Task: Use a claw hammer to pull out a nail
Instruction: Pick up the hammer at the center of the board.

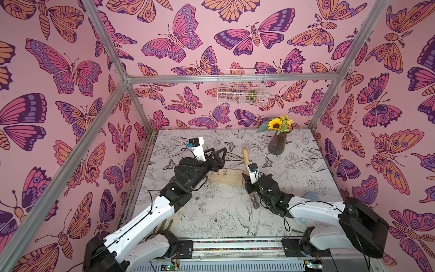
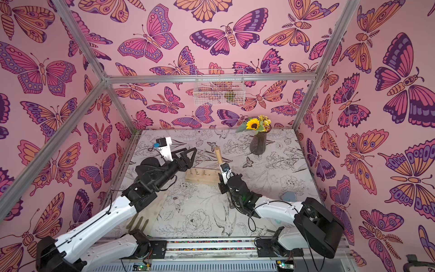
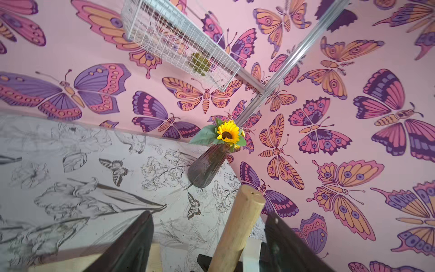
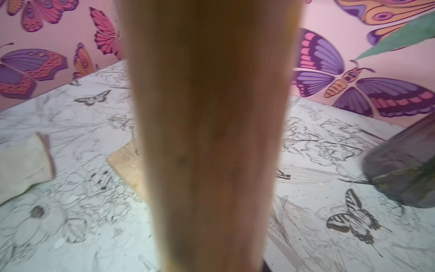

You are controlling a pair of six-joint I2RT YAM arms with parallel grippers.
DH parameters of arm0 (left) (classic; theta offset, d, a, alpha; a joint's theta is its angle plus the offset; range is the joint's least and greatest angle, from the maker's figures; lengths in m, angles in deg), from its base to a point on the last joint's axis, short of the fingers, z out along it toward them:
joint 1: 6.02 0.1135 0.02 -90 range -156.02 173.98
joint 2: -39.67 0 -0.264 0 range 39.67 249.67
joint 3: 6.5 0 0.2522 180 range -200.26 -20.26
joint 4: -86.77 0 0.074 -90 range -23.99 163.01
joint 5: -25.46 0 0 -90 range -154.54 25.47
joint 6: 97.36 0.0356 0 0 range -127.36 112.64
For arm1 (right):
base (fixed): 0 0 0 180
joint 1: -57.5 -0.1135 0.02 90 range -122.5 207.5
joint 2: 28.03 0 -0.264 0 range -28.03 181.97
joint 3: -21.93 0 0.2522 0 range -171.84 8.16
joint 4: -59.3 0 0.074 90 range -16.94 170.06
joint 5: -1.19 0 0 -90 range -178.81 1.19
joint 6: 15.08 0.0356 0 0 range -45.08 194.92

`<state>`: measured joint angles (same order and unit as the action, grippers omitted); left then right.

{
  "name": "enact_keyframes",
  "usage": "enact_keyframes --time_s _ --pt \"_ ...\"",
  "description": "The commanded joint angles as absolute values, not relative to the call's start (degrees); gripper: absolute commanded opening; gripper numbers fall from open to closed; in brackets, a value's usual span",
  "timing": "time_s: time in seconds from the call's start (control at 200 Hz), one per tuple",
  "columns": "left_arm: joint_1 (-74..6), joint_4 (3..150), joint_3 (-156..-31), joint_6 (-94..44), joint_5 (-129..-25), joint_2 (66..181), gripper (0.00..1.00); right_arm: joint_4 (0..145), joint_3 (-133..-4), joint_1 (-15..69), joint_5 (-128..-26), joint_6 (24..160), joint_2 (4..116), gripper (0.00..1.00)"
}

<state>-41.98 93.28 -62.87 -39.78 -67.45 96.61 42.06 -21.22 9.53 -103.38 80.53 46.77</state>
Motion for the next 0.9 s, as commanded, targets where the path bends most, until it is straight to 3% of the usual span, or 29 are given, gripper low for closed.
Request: enact_keyframes --time_s 0.0,0.18,0.411,0.556,0.771,0.896 --pt "-40.7 109.0 -57.1 -27.5 -86.8 96.0 0.8 44.9 -23.1 12.2 -86.4 78.6 41.1 0.0" --pt "-40.6 108.2 -55.0 -15.0 -101.8 98.9 0.79 48.1 -22.2 17.1 -70.0 74.9 36.8 0.0" --pt "-40.6 118.7 -55.9 -16.0 -109.5 107.1 0.74 48.6 -22.3 18.6 -60.0 73.1 38.1 0.0" --pt "-38.6 123.6 -58.7 -20.1 -111.8 115.0 0.66 47.9 -22.1 18.7 -56.8 72.0 38.5 0.0" --pt "-36.7 138.4 -62.3 -31.2 -120.2 124.2 0.63 49.2 -22.4 18.7 -54.6 70.7 39.6 0.0" --pt "-36.7 141.7 -63.7 -33.3 -123.7 126.7 0.51 49.2 -22.4 18.9 -55.0 70.4 40.0 0.0"
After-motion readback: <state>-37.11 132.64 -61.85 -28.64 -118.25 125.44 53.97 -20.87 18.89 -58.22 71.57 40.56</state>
